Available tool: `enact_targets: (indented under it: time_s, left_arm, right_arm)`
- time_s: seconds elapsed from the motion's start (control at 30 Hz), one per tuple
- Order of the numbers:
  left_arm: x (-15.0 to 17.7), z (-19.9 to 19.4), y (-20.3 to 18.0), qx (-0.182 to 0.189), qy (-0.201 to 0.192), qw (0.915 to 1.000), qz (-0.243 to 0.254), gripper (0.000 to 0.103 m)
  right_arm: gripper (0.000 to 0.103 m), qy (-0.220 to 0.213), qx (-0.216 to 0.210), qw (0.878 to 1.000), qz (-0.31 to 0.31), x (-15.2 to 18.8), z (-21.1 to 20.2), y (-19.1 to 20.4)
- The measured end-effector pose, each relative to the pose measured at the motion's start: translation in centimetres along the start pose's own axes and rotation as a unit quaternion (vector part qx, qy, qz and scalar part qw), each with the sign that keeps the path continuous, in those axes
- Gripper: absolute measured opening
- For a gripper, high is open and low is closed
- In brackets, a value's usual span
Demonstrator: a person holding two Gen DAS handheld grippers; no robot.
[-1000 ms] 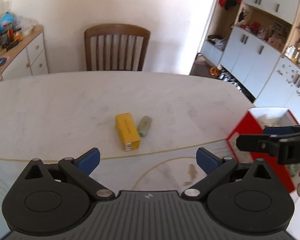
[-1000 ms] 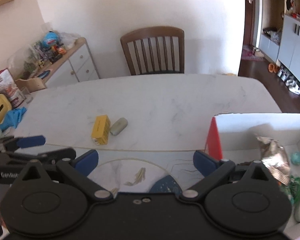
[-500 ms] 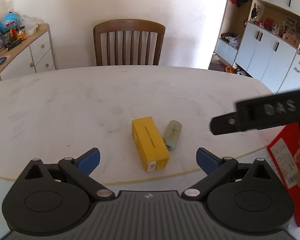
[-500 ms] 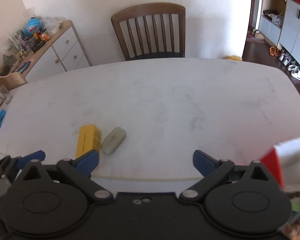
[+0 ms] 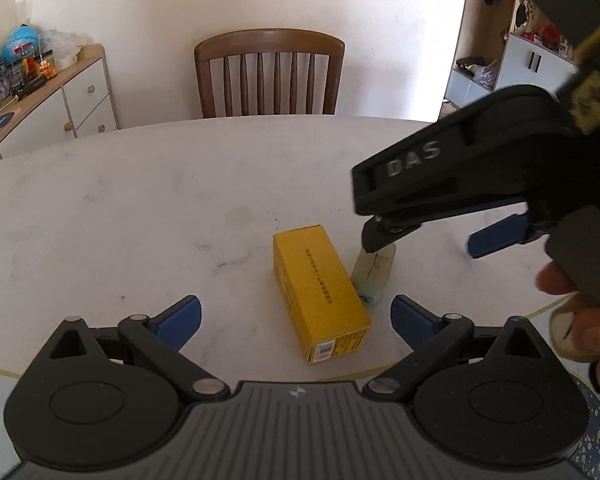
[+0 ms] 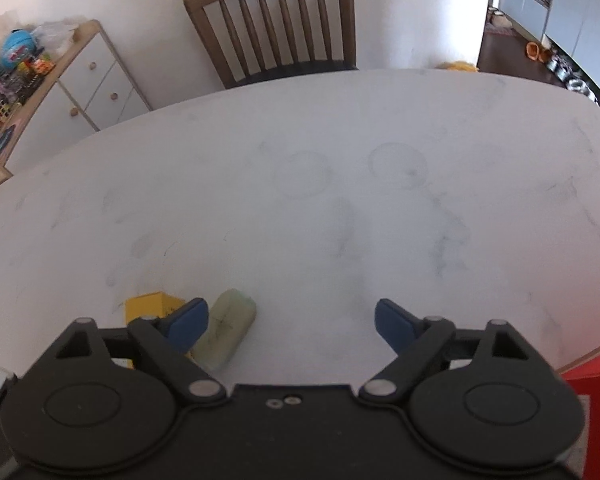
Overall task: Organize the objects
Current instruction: 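Grasp the yellow box with left tool while right tool grasps the green eraser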
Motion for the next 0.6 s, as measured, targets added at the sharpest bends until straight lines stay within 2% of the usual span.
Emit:
enact_targets:
  time_s: [0.2, 0.43, 0.53, 0.6]
  left_arm:
    - [0.0, 0.3, 0.0, -0.001, 0.0, 1.0, -0.001, 0.087]
    - [0.1, 0.2, 0.2, -0.001, -0.009, 0.9999, 0.008, 0.084]
    - [0.3, 0.0, 0.1, 0.002, -0.013, 0.9998, 0.012, 0.076]
    - [0.2, 0.0, 0.3, 0.005, -0.012, 0.9999, 0.01, 0.067]
  right_arm:
    - [0.079, 0.003, 0.016, 1.0, -0.011, -0.6, 0.7, 1.2]
    - [0.069, 0.001, 0.034, 0.998, -0.048, -0.7, 0.8, 2.4]
    - [0.06, 0.005, 0.035, 0.998, -0.048, -0.8, 0.7, 2.1]
    - [0.052, 0.009, 0.033, 0.998, -0.053, -0.9, 0.7, 2.0]
Point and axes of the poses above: each gripper's, at about its wrist camera, not at the fingertips, and z roughly the way its jaws point, y to its left, x to its underside, the point moved 1 cm from there along z, roughly the way its jaws point, and after that the axes turned 9 degrees about -z, right-handed, at the moved point
